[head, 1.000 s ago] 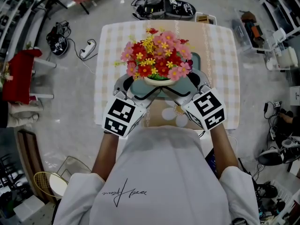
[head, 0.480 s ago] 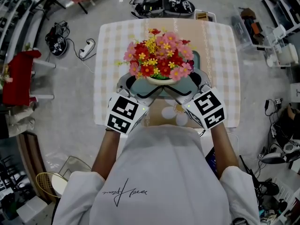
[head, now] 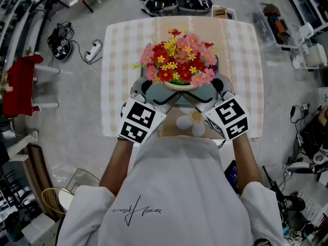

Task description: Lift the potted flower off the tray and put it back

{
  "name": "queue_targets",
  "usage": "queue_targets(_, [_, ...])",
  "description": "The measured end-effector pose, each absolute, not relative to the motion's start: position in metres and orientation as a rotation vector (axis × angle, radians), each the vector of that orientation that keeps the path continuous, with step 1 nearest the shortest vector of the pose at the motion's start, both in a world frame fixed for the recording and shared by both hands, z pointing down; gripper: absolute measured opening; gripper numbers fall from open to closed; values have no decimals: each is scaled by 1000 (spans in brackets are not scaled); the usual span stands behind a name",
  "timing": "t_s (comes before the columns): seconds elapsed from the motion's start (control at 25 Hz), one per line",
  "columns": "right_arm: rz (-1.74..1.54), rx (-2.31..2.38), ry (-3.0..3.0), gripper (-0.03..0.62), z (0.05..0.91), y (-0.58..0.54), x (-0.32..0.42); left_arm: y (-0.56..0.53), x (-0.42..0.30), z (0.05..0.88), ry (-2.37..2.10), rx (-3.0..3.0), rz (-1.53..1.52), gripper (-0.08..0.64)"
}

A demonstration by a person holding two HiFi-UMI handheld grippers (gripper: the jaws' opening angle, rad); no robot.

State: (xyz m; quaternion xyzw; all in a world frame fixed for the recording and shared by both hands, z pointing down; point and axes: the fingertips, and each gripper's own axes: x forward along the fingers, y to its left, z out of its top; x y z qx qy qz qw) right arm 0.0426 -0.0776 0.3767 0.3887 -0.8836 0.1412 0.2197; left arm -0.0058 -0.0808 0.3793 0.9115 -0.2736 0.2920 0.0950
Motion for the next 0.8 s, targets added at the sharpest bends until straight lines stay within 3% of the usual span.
queue_targets(0.8, [459, 1106, -2404, 364, 402, -89, 65, -95, 16, 403, -734, 2690, 925, 334])
